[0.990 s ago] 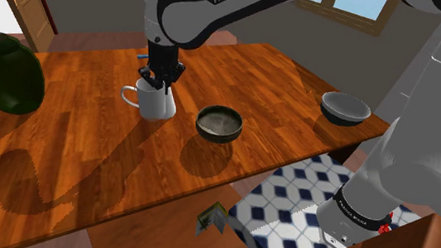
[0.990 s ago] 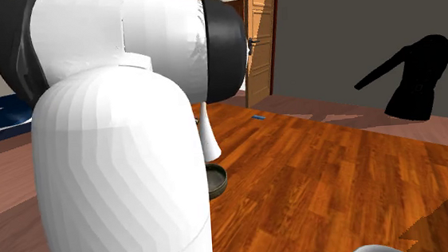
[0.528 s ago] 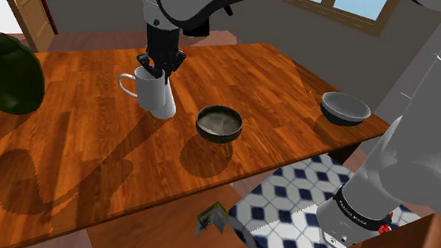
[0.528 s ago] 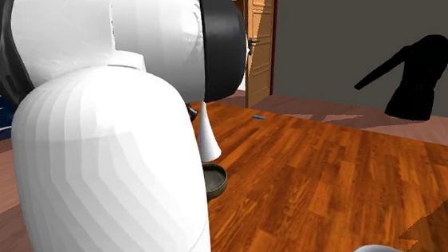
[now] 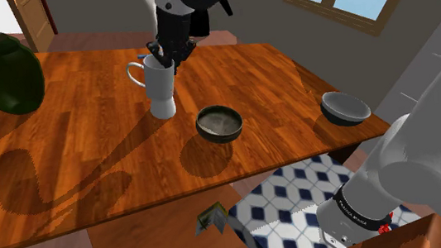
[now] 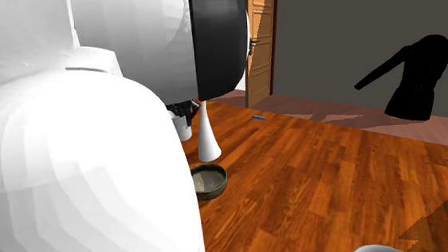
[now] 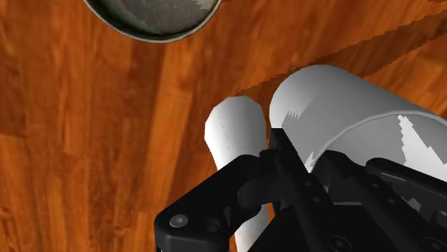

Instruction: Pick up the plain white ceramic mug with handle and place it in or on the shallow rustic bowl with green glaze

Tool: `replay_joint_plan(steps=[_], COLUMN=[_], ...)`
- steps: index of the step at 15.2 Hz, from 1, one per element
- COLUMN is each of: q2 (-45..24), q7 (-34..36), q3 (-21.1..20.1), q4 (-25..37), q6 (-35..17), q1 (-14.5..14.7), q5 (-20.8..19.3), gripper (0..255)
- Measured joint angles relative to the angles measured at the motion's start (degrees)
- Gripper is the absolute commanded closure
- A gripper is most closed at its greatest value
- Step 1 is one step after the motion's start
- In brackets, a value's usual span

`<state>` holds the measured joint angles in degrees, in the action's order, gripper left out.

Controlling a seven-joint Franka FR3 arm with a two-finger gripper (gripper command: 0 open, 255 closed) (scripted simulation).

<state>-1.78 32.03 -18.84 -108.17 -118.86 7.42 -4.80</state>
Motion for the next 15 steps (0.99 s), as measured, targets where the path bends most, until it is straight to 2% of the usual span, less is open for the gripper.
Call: replay_joint_plan(steps=[8, 11, 15], q2=[17.1, 23.7, 25.6], q7=[-8.7, -12.4, -13.6], q3=[4.0, 6.6, 7.4], q4=[-17.0, -22.0, -25.9], q6=[-0.9, 0.6, -1.3], q1=[-2.0, -2.4, -2.4], q5=[6.2, 7.5, 7.9], gripper=[255, 255, 255])
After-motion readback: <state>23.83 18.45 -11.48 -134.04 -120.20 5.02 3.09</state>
